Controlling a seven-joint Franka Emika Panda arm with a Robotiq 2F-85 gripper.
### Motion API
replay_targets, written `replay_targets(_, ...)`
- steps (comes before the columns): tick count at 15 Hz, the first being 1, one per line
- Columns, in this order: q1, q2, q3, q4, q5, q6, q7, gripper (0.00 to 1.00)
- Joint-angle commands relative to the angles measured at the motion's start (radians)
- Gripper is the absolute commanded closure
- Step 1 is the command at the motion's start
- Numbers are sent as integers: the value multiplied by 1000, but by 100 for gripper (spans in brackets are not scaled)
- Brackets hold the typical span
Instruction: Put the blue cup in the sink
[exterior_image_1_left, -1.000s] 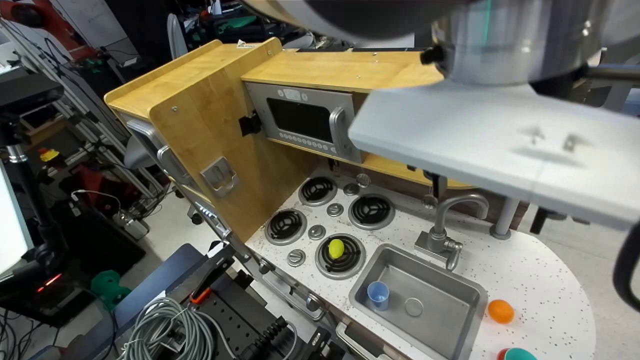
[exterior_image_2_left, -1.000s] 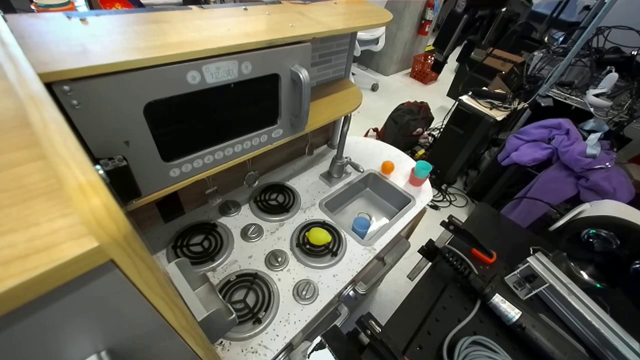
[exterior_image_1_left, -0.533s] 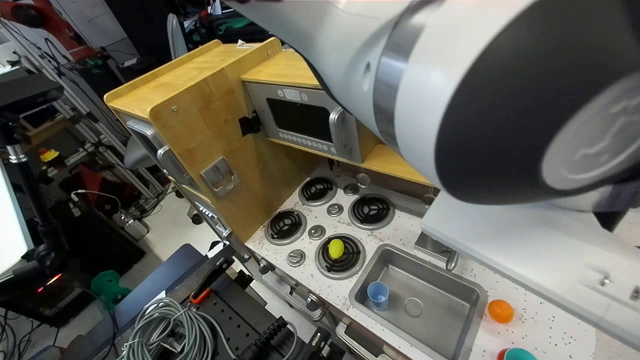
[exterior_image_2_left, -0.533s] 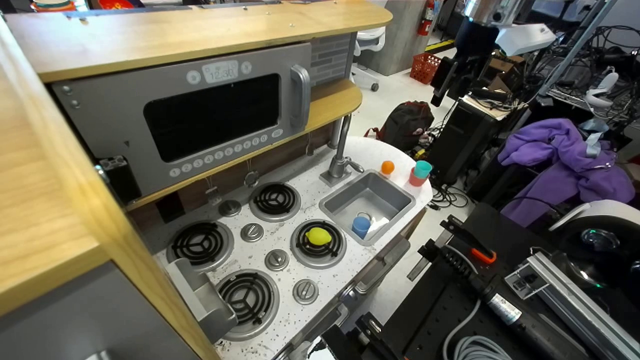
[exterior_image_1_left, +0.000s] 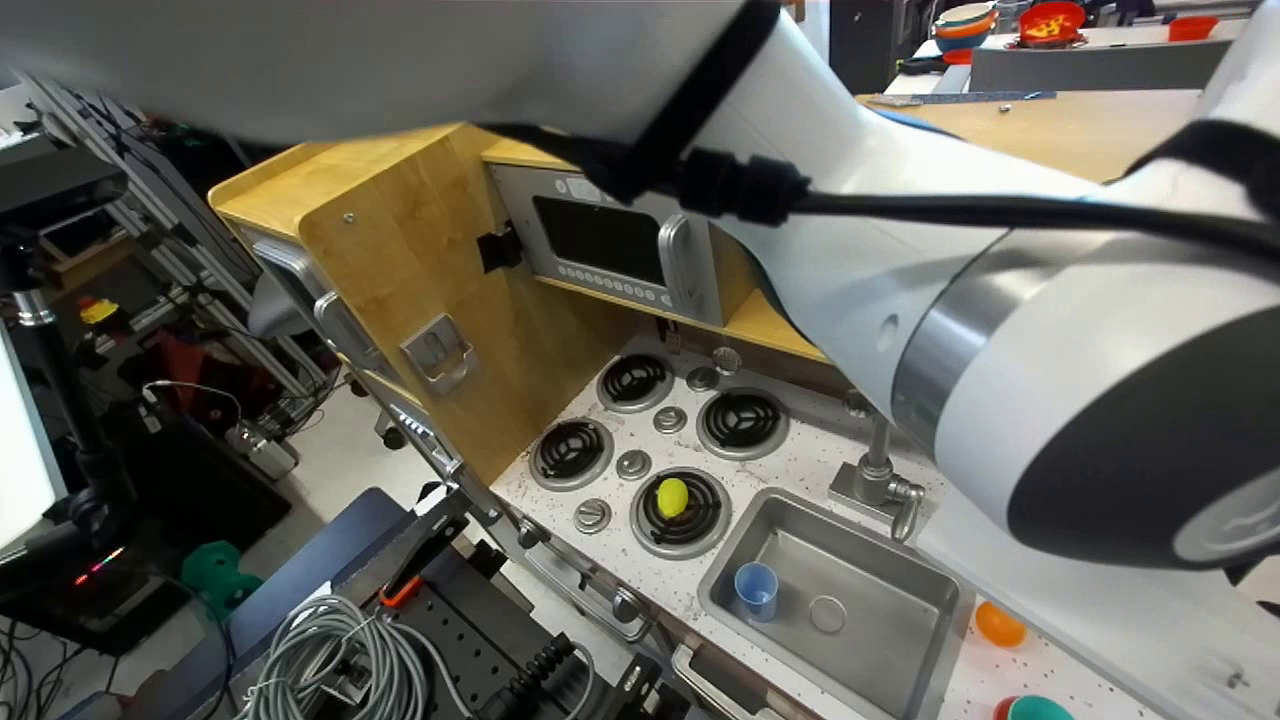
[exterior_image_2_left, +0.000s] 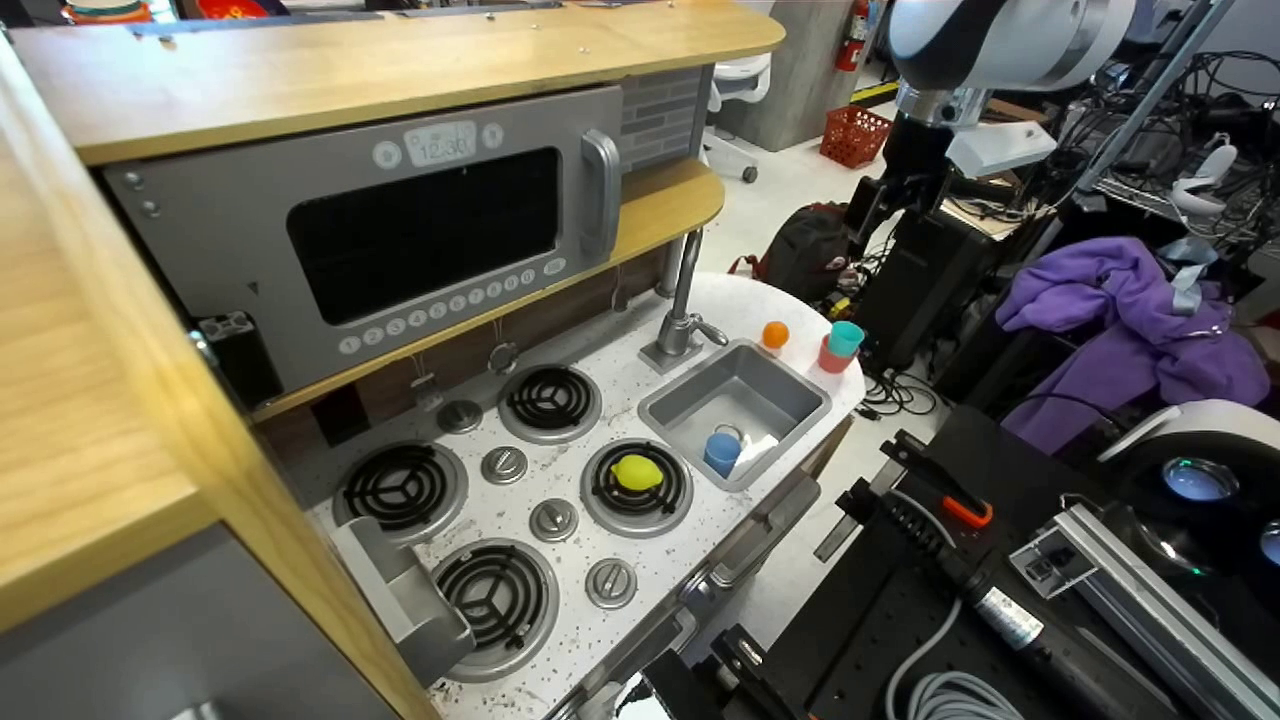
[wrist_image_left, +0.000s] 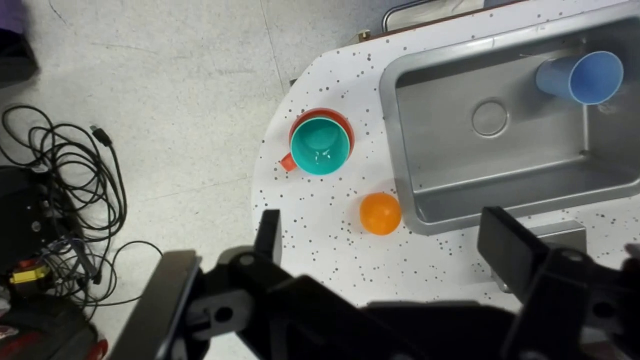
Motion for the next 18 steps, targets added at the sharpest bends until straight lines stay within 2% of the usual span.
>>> replay_targets(1, -28, 99, 22, 92, 3, -8, 10, 0)
replay_targets(10, -17, 248, 12, 201, -24, -34, 60, 0)
replay_targets(18, -13, 304, 4, 212, -40, -26, 62, 0)
